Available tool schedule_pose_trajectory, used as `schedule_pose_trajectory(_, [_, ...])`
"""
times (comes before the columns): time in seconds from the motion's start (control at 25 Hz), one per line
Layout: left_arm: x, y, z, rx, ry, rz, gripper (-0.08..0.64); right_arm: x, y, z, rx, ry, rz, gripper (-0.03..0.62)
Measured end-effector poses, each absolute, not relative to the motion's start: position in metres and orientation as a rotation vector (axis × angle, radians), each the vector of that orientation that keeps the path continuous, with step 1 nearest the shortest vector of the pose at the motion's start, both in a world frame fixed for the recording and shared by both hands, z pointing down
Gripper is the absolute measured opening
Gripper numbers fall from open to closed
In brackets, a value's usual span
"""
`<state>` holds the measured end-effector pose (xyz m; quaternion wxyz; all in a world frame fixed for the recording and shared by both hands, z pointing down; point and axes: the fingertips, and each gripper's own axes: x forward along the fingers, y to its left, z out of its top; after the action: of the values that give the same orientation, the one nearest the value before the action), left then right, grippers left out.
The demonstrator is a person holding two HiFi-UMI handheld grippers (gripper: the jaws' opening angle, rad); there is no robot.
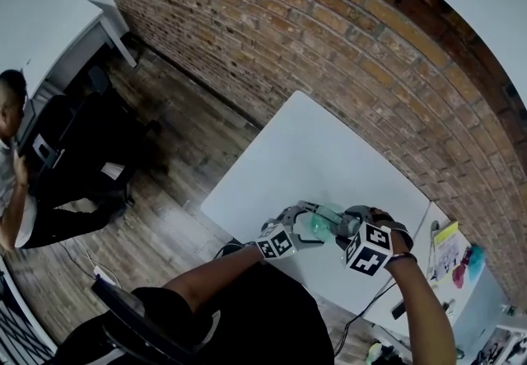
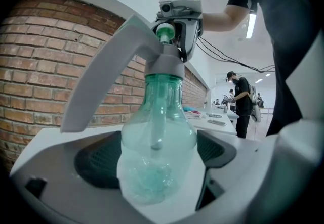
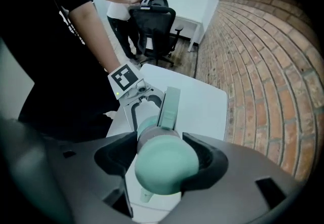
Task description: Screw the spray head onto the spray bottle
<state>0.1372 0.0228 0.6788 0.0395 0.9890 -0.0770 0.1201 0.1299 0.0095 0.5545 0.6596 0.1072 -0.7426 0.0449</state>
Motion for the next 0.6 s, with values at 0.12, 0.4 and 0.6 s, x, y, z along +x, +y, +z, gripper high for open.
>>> schedule_pose_trajectory(0.12, [0.137, 0.023, 0.676, 3.031, -0.233, 0.352, 0.465, 0.131, 0.006, 0.554, 0.349, -1.706, 0.190, 0.278])
schedule_pose_trajectory(0.4, [0.137, 0.023, 0.668, 3.050, -0.261, 0.323, 0.464, 0.133, 0.000, 0.552, 0.566, -1.733, 0.371, 0.278])
schedule_pose_trajectory(0.6, [0.146, 0.022, 0.658, 3.078, -0.236, 0.309, 0.465, 0.137, -0.003, 0.556, 0.754, -1.740, 0.604, 0.278])
